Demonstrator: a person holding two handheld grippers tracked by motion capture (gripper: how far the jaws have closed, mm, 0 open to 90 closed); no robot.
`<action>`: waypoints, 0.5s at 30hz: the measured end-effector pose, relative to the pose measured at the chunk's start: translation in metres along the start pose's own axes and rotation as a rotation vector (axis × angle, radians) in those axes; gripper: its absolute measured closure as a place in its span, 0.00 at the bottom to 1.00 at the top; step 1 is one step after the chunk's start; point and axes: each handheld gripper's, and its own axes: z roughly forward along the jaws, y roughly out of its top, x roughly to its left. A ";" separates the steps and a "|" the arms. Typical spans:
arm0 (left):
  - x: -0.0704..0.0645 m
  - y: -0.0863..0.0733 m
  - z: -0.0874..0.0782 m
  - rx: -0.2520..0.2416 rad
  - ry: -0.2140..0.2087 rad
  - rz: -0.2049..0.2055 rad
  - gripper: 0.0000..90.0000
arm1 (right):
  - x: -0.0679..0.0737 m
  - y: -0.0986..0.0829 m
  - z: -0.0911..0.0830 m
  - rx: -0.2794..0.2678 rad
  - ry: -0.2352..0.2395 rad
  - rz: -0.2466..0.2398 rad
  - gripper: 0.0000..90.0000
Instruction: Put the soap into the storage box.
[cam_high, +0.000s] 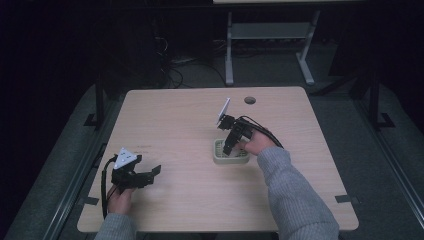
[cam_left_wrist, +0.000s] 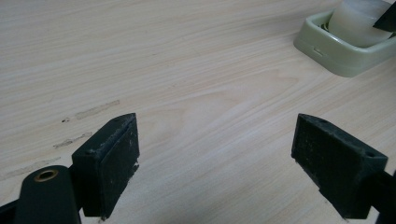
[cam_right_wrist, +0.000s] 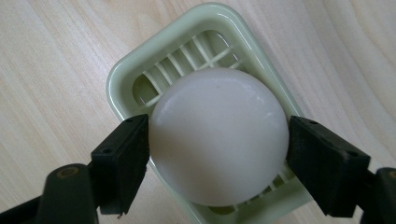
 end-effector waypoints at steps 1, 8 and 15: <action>0.000 0.000 0.000 0.000 -0.001 0.001 0.16 | 0.000 -0.002 -0.003 -0.006 0.000 0.003 0.24; -0.001 0.000 0.000 0.005 -0.001 0.004 0.16 | -0.002 -0.008 -0.011 -0.029 0.003 0.013 0.24; -0.001 0.001 -0.001 0.004 0.002 0.002 0.17 | -0.003 -0.013 -0.017 -0.035 0.005 0.027 0.24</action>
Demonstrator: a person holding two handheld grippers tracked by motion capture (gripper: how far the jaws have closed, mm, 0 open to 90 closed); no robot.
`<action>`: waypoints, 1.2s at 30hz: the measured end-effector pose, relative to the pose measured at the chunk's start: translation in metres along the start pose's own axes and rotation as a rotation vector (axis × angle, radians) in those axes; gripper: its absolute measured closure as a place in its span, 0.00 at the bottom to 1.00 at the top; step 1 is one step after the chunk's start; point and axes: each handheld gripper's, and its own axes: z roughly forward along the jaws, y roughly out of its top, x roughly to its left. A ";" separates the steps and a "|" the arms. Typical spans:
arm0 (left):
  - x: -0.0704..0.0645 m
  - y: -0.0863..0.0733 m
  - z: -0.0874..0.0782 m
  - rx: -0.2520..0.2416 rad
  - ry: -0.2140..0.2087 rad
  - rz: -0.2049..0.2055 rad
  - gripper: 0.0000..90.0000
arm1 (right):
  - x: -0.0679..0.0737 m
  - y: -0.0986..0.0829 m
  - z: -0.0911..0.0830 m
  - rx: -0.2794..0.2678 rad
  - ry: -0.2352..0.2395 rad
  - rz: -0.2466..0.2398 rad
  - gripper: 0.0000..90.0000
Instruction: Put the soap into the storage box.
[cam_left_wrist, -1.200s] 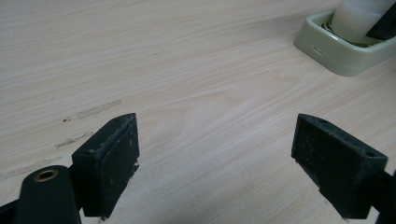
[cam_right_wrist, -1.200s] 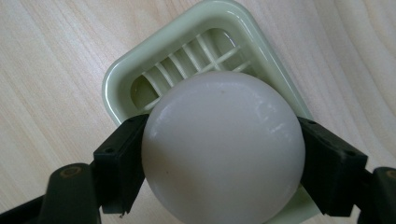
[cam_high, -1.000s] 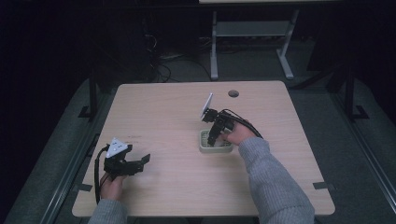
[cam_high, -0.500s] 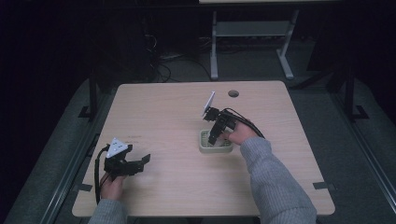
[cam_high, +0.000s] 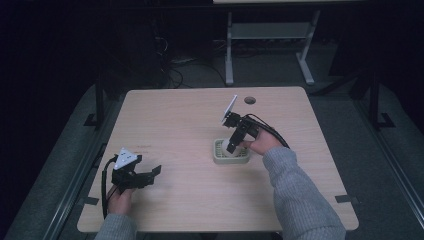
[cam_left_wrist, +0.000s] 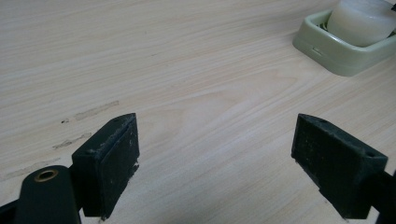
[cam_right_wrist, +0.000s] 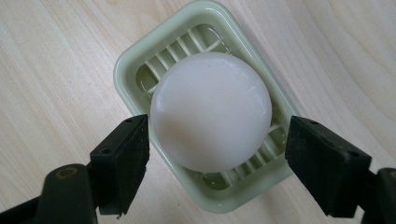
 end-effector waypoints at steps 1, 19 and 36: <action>0.000 0.000 0.000 0.000 0.000 0.000 0.16 | 0.000 0.000 0.000 0.000 0.000 0.000 0.24; 0.000 0.000 0.000 0.000 -0.001 0.002 0.16 | 0.000 -0.016 -0.014 -0.029 0.002 0.010 0.24; -0.001 0.000 0.001 0.000 -0.002 0.005 0.17 | 0.001 -0.038 -0.024 -0.051 -0.001 0.023 0.24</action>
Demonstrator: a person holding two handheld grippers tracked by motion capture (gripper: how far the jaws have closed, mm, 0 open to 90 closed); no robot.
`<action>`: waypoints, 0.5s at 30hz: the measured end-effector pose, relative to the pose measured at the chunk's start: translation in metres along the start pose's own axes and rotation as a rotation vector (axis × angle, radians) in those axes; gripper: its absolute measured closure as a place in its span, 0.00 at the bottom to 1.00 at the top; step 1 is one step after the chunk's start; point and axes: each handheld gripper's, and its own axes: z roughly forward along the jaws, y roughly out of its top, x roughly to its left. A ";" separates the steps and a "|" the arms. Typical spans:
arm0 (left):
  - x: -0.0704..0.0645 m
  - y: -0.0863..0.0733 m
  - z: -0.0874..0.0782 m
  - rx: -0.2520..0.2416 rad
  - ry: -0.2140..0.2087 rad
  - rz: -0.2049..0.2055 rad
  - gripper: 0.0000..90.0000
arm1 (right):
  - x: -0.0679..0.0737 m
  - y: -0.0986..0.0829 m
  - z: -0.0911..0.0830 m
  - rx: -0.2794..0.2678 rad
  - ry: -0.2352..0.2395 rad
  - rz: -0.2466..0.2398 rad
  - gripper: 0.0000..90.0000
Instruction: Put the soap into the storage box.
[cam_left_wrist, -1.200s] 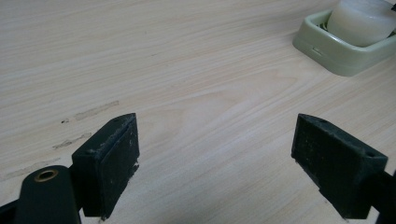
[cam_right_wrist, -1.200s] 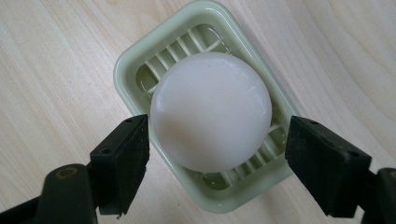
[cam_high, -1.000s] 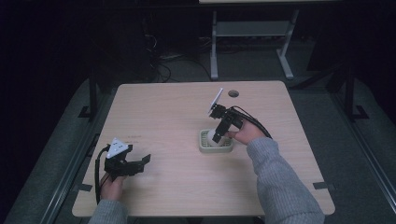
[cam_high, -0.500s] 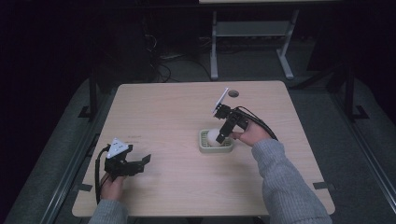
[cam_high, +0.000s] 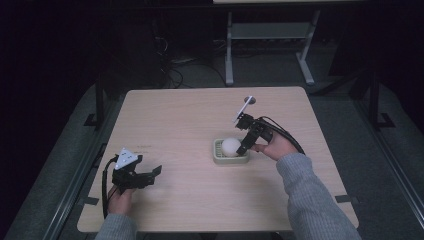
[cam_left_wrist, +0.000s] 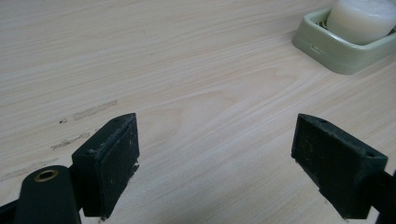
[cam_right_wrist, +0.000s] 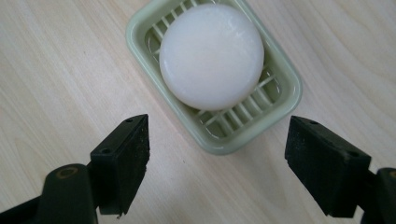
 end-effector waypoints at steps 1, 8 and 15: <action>0.000 0.000 0.000 0.000 0.000 0.000 0.16 | -0.001 -0.004 -0.001 -0.008 -0.003 -0.001 0.24; -0.001 0.000 0.000 0.001 0.001 0.002 0.16 | -0.001 -0.017 -0.006 -0.010 -0.015 0.013 0.24; -0.001 0.000 0.001 0.002 -0.002 0.000 0.16 | -0.002 -0.029 -0.010 -0.033 -0.011 0.023 0.25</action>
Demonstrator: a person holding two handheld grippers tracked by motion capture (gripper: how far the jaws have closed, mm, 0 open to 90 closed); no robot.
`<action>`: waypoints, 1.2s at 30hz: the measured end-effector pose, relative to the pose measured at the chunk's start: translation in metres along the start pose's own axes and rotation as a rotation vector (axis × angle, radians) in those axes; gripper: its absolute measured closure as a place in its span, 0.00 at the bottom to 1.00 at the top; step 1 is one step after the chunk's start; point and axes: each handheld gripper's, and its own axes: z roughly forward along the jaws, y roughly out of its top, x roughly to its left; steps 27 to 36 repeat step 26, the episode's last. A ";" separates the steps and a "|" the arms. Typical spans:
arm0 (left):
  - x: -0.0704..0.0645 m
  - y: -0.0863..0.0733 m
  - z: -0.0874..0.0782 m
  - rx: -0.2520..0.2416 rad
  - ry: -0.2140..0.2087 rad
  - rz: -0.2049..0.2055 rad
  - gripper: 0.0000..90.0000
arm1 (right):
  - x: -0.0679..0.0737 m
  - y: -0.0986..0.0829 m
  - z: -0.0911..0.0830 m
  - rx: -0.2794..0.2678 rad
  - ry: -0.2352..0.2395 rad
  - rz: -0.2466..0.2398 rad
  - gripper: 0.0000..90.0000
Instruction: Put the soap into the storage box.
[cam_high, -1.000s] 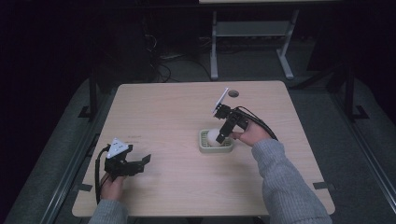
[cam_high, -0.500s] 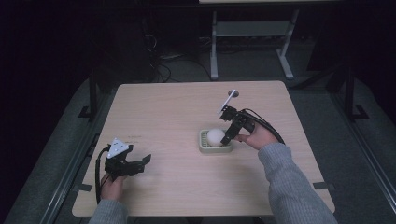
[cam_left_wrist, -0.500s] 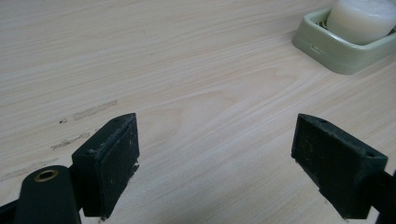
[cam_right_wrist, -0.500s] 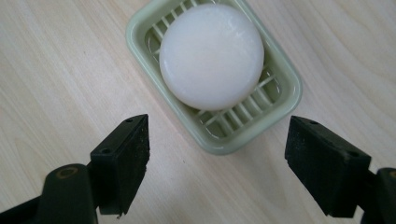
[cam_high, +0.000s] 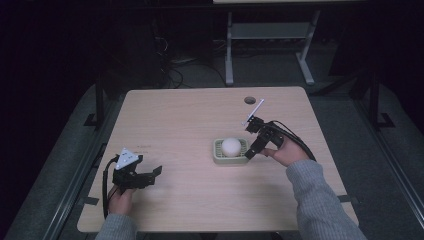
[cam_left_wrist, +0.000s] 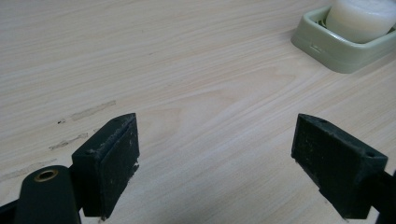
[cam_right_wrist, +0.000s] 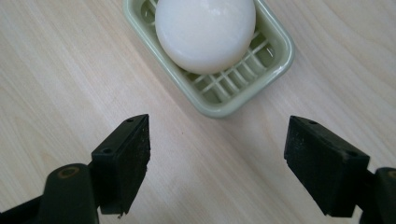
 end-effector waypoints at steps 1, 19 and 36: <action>0.000 0.000 0.000 -0.001 0.001 0.000 0.17 | 0.001 -0.005 0.000 0.000 0.001 0.006 0.25; -0.001 0.000 0.001 0.007 0.000 0.012 0.16 | 0.000 -0.054 0.006 -0.015 0.012 0.059 0.25; -0.001 0.000 0.001 0.006 0.002 0.011 0.16 | 0.001 -0.069 0.012 -0.017 0.014 0.071 0.25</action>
